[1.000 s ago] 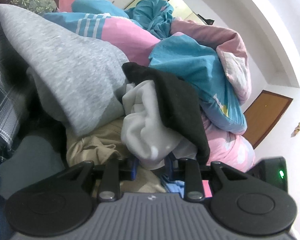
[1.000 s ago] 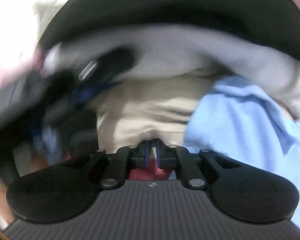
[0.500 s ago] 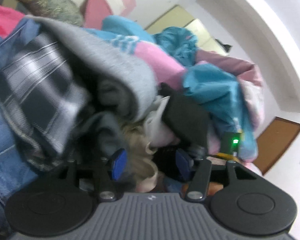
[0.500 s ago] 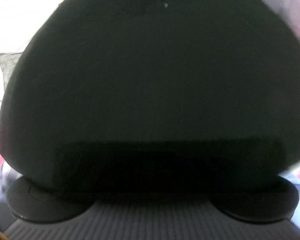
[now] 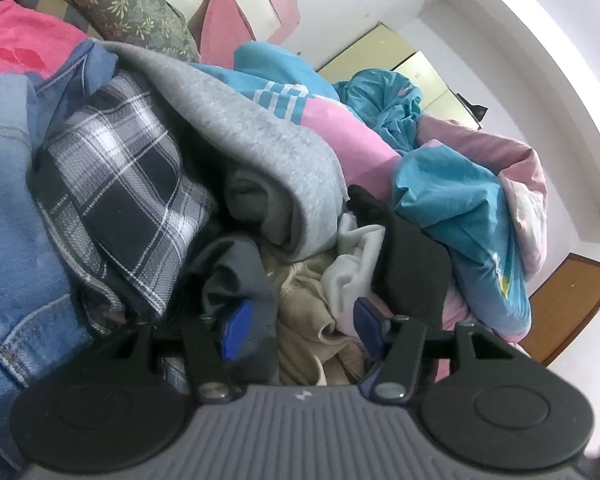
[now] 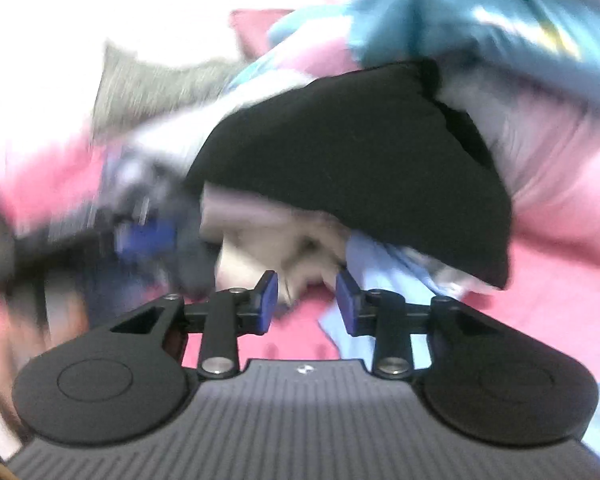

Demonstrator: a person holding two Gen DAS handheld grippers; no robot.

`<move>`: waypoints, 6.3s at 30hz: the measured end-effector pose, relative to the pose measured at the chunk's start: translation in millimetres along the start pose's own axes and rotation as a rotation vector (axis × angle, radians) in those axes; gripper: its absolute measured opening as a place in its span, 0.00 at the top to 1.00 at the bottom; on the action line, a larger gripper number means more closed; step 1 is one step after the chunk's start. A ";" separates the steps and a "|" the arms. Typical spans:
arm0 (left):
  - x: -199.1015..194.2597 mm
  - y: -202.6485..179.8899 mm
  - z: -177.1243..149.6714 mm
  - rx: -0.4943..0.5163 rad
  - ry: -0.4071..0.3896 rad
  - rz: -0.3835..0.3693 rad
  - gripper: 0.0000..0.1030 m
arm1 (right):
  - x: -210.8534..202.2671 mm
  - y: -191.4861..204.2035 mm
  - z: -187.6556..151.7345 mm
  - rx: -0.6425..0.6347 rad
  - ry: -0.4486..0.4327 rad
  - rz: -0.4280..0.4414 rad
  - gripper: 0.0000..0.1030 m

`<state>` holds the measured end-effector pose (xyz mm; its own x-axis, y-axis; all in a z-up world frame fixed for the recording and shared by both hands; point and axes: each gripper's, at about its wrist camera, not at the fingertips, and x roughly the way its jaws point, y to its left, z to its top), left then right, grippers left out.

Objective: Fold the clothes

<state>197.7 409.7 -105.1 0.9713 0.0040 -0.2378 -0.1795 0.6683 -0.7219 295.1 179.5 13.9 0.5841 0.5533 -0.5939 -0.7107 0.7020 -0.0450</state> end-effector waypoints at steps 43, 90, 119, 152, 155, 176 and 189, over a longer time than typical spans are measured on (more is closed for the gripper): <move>-253.9 -109.5 -196.3 0.488 0.617 0.016 0.69 | -464.7 -116.7 -454.1 1.024 -0.144 -0.269 0.73; -349.7 -122.3 -183.9 0.476 0.534 0.017 0.30 | -557.0 -104.2 -495.5 1.024 -0.226 -0.583 0.83; -289.4 -207.9 -207.1 0.690 0.380 0.386 0.01 | -485.5 -69.3 -394.2 0.736 -0.228 -0.931 0.01; -289.4 -187.9 -214.1 0.585 0.296 0.252 0.00 | -474.4 -62.0 -384.7 0.617 -0.245 -0.696 0.01; -288.2 -183.4 -208.6 0.559 0.277 0.248 0.00 | -466.9 -63.5 -374.3 0.596 -0.249 -0.664 0.01; -120.8 -143.3 -107.6 0.570 0.154 0.123 0.00 | -268.5 -63.8 -114.6 0.047 -0.239 -0.285 0.02; -1.2 -132.6 -114.5 0.598 0.263 0.100 0.50 | -103.6 -108.4 -140.7 0.319 -0.029 -0.131 0.61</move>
<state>202.4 235.9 -83.5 0.8703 -0.0433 -0.4906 -0.0761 0.9723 -0.2209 256.5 -17.0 -32.7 0.6765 0.4582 -0.5765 -0.4730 0.8704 0.1366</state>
